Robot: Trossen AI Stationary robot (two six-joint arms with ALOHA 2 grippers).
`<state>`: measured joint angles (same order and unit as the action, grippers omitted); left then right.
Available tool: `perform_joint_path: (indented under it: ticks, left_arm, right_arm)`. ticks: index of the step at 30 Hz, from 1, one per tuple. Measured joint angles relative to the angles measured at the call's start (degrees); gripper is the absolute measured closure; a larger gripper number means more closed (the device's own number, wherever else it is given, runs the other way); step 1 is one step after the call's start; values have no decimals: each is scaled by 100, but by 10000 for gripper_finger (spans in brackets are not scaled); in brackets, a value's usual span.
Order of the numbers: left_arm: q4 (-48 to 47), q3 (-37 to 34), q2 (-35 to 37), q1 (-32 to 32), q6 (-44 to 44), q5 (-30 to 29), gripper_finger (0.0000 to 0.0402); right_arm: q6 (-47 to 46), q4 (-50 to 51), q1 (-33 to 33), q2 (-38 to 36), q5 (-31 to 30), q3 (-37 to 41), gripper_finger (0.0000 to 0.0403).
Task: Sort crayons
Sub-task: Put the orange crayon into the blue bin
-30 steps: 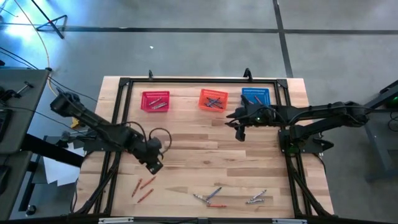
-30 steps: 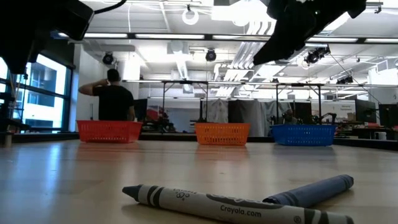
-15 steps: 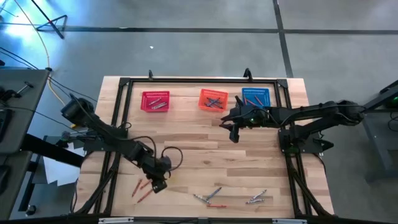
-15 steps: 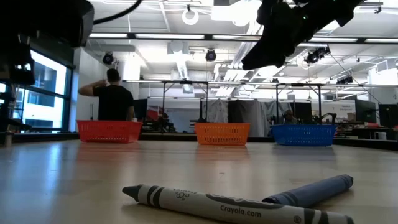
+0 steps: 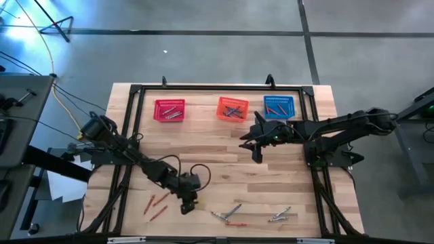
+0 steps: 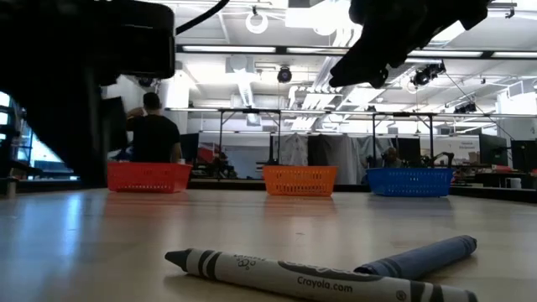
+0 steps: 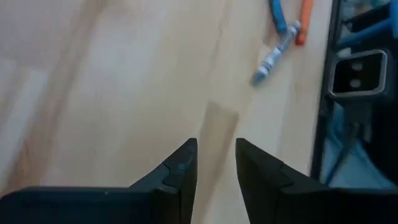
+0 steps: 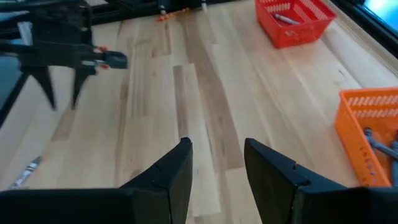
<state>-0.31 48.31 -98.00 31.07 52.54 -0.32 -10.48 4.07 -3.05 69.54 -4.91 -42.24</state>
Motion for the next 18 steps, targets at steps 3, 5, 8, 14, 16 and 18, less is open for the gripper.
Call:
perform_joint_path:
  ticks: [3, 5, 8, 14, 16, 18]
  left_arm:
    - [428, 7, -118, -101, -198, -421, 303]
    - [590, -3, -136, -159, -315, -795, 303]
    - [804, -2, -163, -254, -633, -1201, 303]
    - [1086, 3, -163, -444, -1552, -1232, 303]
    - [1235, 3, -163, -519, -1674, -1236, 303]
    - [1261, 3, -163, -599, -1565, -1239, 303]
  right_arm:
    - [0, 47, -106, 0, 0, 0, 263]
    - [-7, 61, -180, 0, 0, 0, 263]
    - [-5, 97, -289, -2, 0, 0, 263]
    - [-17, 171, -470, -2, 0, 0, 263]
    - [-29, 207, -524, -2, 0, 0, 263]
    - [-105, 226, -570, -2, -2, 0, 263]
